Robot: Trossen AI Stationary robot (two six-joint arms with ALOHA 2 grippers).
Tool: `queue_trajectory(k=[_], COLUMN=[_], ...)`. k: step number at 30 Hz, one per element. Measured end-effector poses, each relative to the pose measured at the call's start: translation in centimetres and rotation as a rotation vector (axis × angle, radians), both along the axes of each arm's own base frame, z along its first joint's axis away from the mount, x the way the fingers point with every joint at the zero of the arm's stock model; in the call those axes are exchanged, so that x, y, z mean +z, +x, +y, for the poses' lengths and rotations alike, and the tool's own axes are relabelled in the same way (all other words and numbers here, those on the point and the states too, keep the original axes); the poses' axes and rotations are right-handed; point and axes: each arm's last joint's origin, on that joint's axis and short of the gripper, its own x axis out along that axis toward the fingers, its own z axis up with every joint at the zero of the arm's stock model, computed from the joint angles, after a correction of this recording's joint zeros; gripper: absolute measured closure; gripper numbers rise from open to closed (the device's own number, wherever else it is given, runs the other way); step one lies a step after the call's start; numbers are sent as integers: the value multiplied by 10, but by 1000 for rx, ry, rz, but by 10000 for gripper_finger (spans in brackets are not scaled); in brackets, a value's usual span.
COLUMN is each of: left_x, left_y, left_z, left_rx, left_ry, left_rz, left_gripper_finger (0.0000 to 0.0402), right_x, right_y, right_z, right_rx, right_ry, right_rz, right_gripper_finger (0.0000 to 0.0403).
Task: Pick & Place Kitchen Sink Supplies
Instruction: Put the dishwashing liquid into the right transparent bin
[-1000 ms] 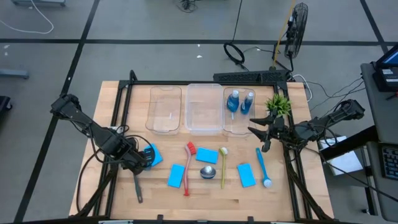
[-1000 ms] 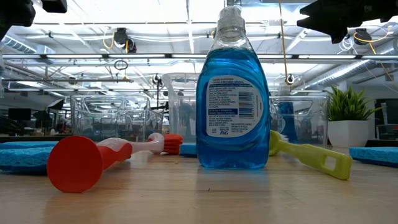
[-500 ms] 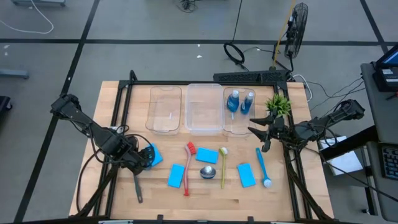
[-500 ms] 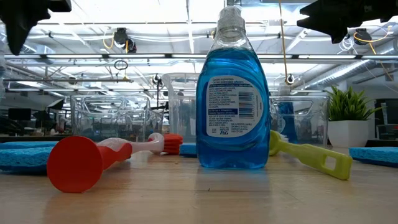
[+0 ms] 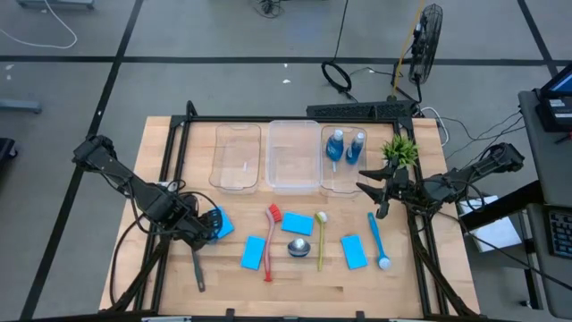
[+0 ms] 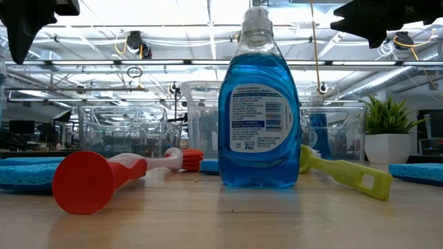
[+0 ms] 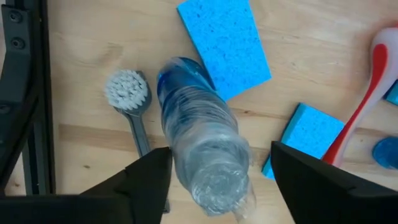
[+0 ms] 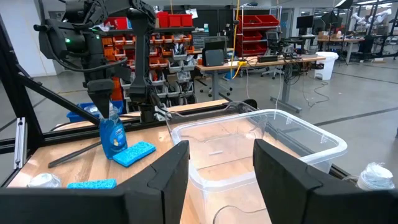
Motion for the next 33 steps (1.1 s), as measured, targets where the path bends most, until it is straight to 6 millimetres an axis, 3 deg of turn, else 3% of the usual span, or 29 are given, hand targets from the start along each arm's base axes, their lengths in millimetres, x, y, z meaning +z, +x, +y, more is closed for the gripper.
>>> queue_trajectory(k=[15, 18, 25, 33], left_x=[1, 1, 0, 0], left_y=[-2, -2, -2, -2], left_z=[1, 1, 2, 2], left_rx=[28, 29, 25, 25], left_ry=[8, 9, 17, 17], left_rz=[23, 22, 24, 24], left_gripper_finger=[267, 256, 181, 203], right_x=[0, 0, 0, 0], right_y=[0, 0, 0, 0], right_z=[0, 0, 0, 0], right_rx=[0, 0, 0, 0], right_ry=[5, 5, 2, 2], right_rz=[-4, -4, -3, -3], right_gripper_finger=[236, 236, 236, 236])
